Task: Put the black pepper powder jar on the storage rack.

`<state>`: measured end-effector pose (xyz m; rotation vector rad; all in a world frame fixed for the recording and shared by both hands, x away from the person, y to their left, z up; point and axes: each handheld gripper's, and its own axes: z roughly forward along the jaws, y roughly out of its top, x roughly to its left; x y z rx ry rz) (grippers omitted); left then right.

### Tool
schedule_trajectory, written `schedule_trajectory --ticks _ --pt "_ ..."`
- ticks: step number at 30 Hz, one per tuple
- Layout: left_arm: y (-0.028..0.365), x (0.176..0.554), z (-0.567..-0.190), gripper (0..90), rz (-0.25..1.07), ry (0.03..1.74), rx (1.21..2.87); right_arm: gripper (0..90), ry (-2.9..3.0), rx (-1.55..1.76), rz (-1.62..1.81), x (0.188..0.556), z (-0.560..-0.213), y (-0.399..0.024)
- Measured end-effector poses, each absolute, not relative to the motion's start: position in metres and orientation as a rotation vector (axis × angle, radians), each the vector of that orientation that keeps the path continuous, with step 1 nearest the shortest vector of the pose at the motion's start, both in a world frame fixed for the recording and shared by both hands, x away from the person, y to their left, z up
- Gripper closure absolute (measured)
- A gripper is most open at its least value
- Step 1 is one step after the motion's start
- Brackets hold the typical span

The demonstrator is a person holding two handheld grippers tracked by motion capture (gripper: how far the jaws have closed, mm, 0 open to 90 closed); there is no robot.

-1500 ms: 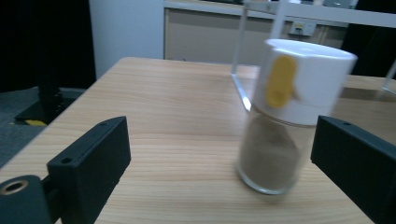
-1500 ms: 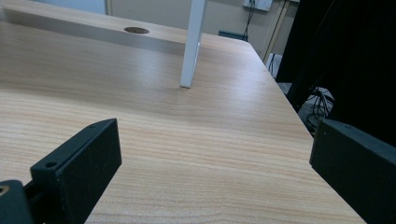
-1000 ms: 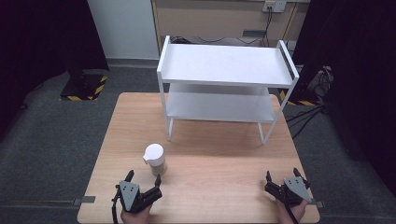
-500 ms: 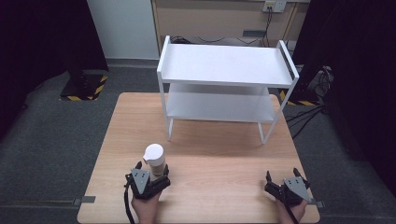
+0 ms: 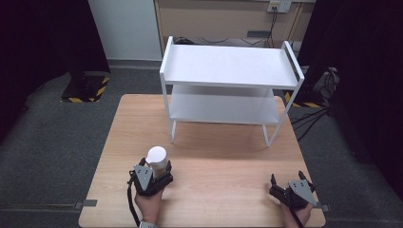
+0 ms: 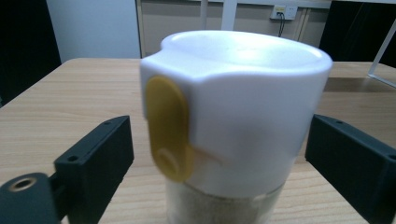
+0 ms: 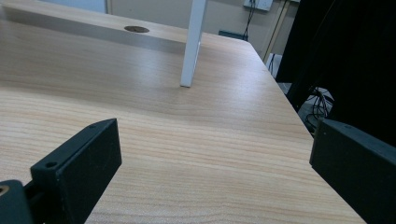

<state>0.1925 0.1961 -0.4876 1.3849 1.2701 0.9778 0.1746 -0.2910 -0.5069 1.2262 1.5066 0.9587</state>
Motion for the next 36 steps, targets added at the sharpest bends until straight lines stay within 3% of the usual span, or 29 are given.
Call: schedule_trajectory --ticks 5,18,24,36 --pt "0.195 0.2 -0.486 15.7 0.981 1.28 1.377 2.0 1.512 1.228 0.957 0.175 -0.506 -0.291" --pt "0.2 0.201 -0.491 18.0 0.976 1.253 1.384 2.0 1.517 1.23 0.947 0.176 -0.505 -0.29" --pt "0.199 0.198 -0.496 29.3 1.001 1.213 1.39 2.0 1.52 1.231 0.944 0.176 -0.505 -0.29" --pt "0.198 0.197 -0.494 30.3 1.004 1.223 1.385 2.0 1.519 1.231 0.946 0.176 -0.505 -0.29"
